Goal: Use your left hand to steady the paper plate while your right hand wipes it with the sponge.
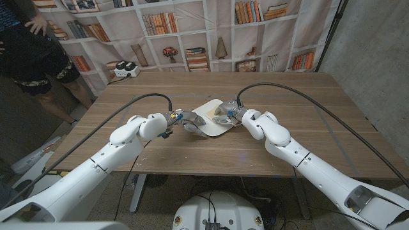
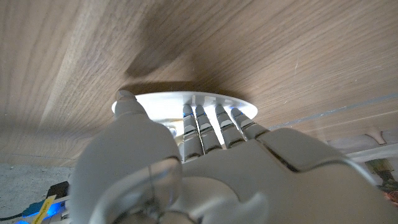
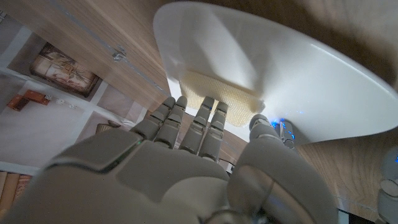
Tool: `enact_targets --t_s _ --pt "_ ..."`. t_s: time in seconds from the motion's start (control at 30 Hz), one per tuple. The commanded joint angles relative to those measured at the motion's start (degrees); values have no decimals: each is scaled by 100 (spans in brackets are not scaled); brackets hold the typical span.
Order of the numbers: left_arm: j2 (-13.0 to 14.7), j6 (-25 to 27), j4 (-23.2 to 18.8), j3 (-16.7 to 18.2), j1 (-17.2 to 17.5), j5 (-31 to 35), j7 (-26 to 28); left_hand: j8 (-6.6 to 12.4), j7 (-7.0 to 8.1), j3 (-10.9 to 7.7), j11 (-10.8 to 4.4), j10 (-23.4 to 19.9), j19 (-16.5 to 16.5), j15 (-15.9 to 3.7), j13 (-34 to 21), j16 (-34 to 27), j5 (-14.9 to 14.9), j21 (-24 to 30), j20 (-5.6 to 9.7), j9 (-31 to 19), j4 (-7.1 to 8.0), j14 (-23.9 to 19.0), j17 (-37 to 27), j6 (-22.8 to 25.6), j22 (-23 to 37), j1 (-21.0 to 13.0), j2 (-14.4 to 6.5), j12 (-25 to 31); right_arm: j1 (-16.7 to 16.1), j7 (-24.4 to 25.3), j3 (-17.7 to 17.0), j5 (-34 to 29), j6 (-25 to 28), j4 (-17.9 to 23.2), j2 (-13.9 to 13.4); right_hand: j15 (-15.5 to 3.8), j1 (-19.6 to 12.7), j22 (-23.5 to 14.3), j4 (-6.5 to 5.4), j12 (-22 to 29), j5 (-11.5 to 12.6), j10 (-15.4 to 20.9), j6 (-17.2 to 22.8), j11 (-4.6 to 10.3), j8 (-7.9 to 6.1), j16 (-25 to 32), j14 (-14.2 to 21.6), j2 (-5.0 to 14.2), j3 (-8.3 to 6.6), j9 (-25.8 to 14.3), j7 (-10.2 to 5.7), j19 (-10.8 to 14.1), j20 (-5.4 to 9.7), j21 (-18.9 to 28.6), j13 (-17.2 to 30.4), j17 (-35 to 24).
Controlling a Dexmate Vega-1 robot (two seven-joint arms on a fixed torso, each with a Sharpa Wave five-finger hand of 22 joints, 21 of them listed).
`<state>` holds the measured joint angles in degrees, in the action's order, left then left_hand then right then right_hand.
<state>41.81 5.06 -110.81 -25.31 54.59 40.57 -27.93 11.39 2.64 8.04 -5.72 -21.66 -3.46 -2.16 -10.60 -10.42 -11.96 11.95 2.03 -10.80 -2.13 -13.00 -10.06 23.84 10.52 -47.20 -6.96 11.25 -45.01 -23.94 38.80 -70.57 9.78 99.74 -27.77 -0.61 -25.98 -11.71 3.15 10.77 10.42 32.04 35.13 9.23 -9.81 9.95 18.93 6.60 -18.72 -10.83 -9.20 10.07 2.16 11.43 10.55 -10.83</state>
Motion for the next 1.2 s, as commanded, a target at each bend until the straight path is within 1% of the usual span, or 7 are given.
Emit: enact_targets --t_s 0.03,0.27,0.4,0.63,0.77,0.97,1.2 --pt "-27 64 -35 -5 6 27 -27 8 -14 32 37 -12 -41 -303 -23 -30 -8 30 62 -11 14 -25 -22 23 26 -41 -20 13 -25 43 -92 -31 117 144 -38 4 64 -20 -3 -3 4 -21 -6 -9 -17 35 -25 -2 3 -17 7 -43 3 1 12 -14" --pt "-48 24 20 -33 -49 19 -30 6 -10 35 41 -8 -34 -294 -23 -30 -8 27 60 -11 15 -26 -22 16 26 -41 -19 12 -86 10 -119 -43 109 329 -78 -9 53 -17 15 4 12 -47 -61 -23 -19 42 -25 4 -10 -17 0 -61 14 3 12 -5" --pt "-56 7 35 -31 -83 3 -38 6 -9 35 42 -7 -30 -300 -23 -29 -8 26 64 -11 16 -23 -22 17 27 -42 -19 11 -134 190 -161 20 45 364 -97 -35 23 -15 26 14 28 -59 -73 -33 -34 58 -1 66 -51 -18 -7 -34 25 22 12 -2" --pt "-45 7 23 -29 -127 26 -61 -3 2 37 47 21 -22 -296 -23 -26 -7 23 56 -11 17 -15 -23 -8 27 -43 -21 1 -199 386 -223 124 -29 424 -111 -84 16 -12 48 25 32 -87 -75 -49 -59 75 37 63 -63 -19 -3 2 35 46 12 8" --pt "-38 -1 0 9 -129 17 -26 -7 -1 38 43 23 -20 -292 -23 -25 -7 22 56 -11 18 -13 -23 -19 28 -43 -21 1 -262 628 -298 245 -75 410 -117 -91 -2 -11 59 30 38 -95 -79 -49 -66 80 50 88 -84 -19 7 21 39 57 12 11" --pt "-32 -5 -25 30 -136 24 -9 -15 -12 40 55 56 -17 -294 -23 -22 -7 22 54 -12 20 -5 -23 -43 28 -43 -22 -10 -346 846 -384 373 -74 442 -132 -93 8 -8 71 28 33 -139 -133 -70 -59 88 73 66 -79 -20 -29 52 32 74 12 14" --pt "-5 -27 -86 145 -81 -4 130 -29 -11 43 75 110 -16 -285 -24 -16 -7 22 38 -12 22 13 -23 -88 29 -43 -24 -27 -457 1092 -457 457 27 507 -100 -110 18 -6 80 32 29 -164 -178 -89 -56 94 94 49 -74 -21 -55 63 26 82 13 16"
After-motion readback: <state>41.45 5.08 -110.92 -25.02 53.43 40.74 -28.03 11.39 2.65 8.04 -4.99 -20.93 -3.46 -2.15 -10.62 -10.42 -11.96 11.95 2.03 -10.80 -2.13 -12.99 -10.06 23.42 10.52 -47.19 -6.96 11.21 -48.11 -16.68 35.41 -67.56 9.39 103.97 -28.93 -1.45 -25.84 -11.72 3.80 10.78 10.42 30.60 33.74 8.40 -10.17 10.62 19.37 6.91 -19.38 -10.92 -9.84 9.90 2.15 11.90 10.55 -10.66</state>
